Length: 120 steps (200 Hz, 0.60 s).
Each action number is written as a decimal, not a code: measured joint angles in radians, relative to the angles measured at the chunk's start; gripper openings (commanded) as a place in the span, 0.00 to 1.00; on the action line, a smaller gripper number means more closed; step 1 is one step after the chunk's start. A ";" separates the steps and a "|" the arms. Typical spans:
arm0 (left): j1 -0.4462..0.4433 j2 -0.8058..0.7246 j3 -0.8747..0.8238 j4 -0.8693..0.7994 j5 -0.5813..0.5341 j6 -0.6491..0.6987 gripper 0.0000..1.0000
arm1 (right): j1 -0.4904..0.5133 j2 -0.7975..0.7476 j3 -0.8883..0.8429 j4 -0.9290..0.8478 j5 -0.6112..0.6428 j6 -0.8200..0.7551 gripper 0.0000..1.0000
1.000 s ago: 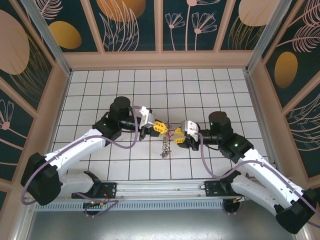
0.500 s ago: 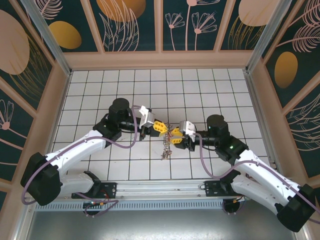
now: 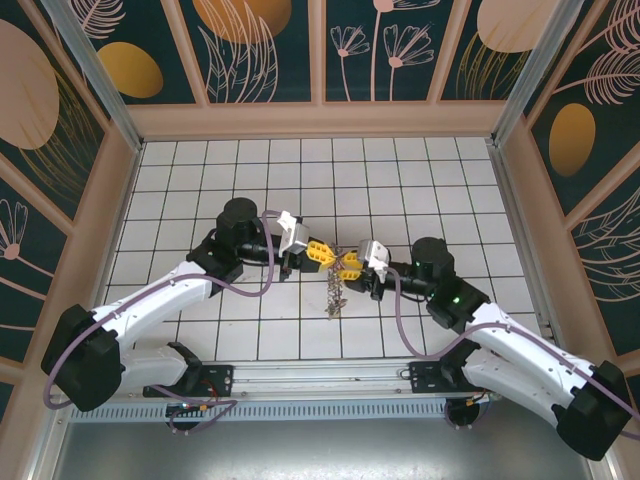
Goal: Put the keys on the keyring
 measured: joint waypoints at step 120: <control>0.000 -0.033 -0.013 -0.139 -0.063 0.088 0.00 | 0.017 -0.043 0.063 -0.135 0.077 -0.064 0.00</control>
